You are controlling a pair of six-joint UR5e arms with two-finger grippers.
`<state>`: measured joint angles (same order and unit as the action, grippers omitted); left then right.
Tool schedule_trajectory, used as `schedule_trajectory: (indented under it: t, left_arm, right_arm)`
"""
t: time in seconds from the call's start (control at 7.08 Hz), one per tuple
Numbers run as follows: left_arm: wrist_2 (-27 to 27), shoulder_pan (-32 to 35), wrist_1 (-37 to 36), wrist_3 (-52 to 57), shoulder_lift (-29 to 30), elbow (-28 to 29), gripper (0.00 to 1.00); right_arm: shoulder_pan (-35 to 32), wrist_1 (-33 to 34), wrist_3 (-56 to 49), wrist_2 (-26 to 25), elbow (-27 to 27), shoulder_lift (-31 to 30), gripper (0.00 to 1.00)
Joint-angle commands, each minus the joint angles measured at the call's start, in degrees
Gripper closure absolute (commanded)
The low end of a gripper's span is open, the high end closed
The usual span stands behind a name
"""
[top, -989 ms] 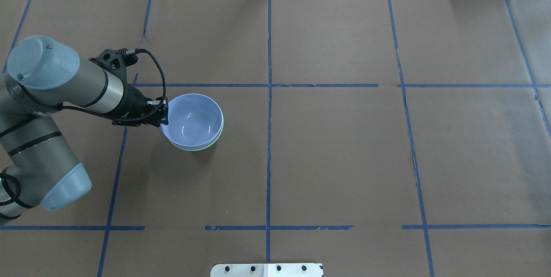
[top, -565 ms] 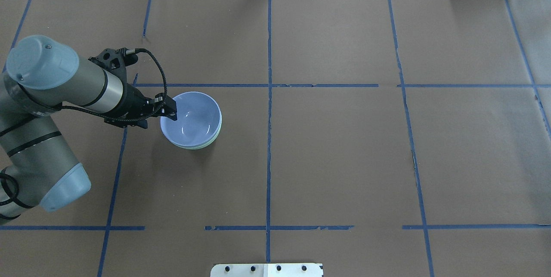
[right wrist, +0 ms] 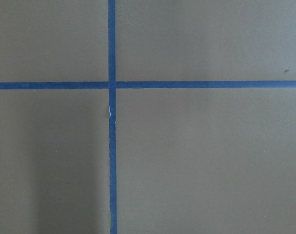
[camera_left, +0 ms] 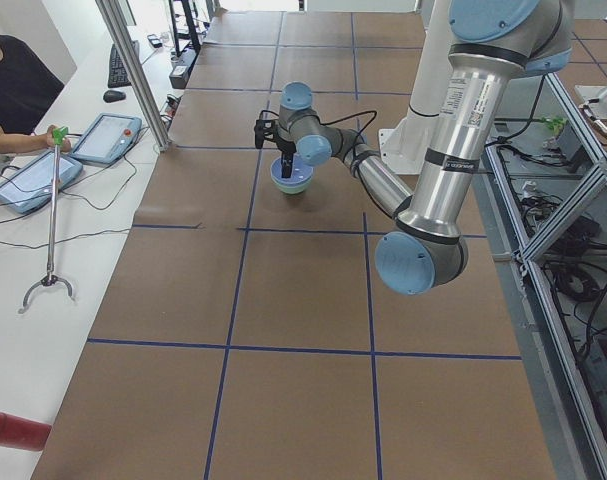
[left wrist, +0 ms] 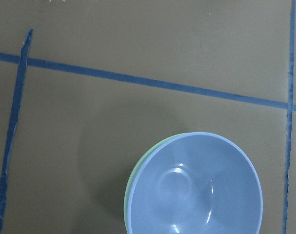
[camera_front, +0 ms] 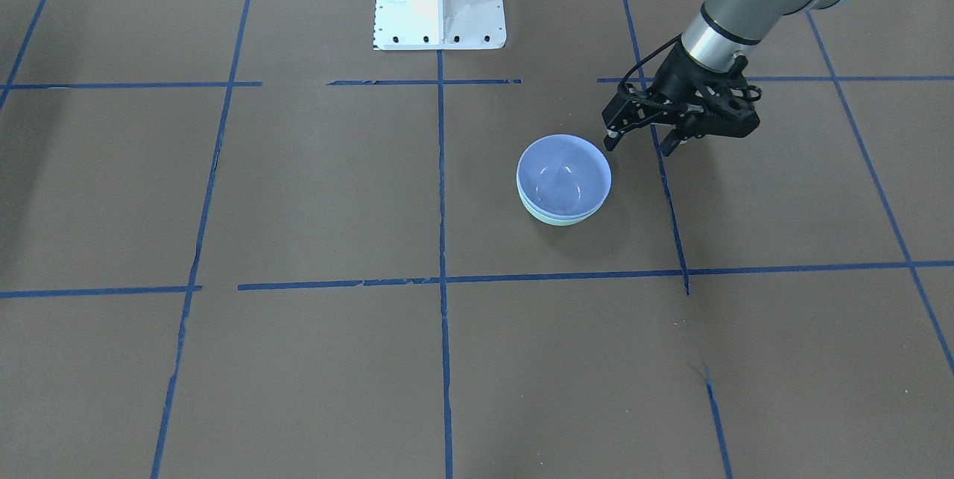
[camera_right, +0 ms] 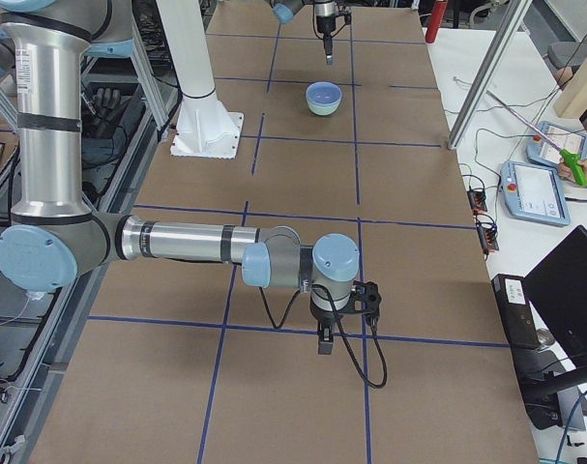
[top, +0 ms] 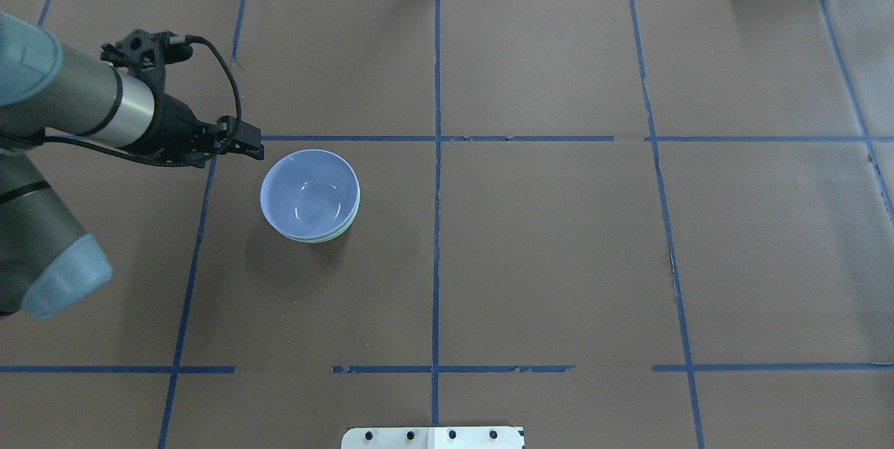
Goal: Stack blue bowl on green bowl
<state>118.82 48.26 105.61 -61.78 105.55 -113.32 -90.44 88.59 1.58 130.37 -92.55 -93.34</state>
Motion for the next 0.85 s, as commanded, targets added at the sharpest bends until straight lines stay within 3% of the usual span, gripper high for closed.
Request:
schedule_trajectory:
  t: [0.0,0.28,0.57,0.71]
  left_arm:
    - [0.9,9.4,-6.0,18.0,-2.2,-2.5,0.0]
    - [6.3,20.1,-14.4,38.8,-3.1,-1.3,0.0]
    - [8.4,32.0,-16.1,61.0,-7.3,6.2,0.0]
    - [13.7,35.6,-15.4,65.7,-10.2,10.4,0.0]
  right_arm:
    - [0.0,0.1,0.0,0.1,0.0,0.0,0.0]
    - [0.0,0.0,0.0,0.0,0.0,0.0,0.0]
    - [0.0,0.1,0.0,0.0,0.0,0.0,0.0]
    - [0.0,0.1,0.0,0.0,0.0,0.0,0.0]
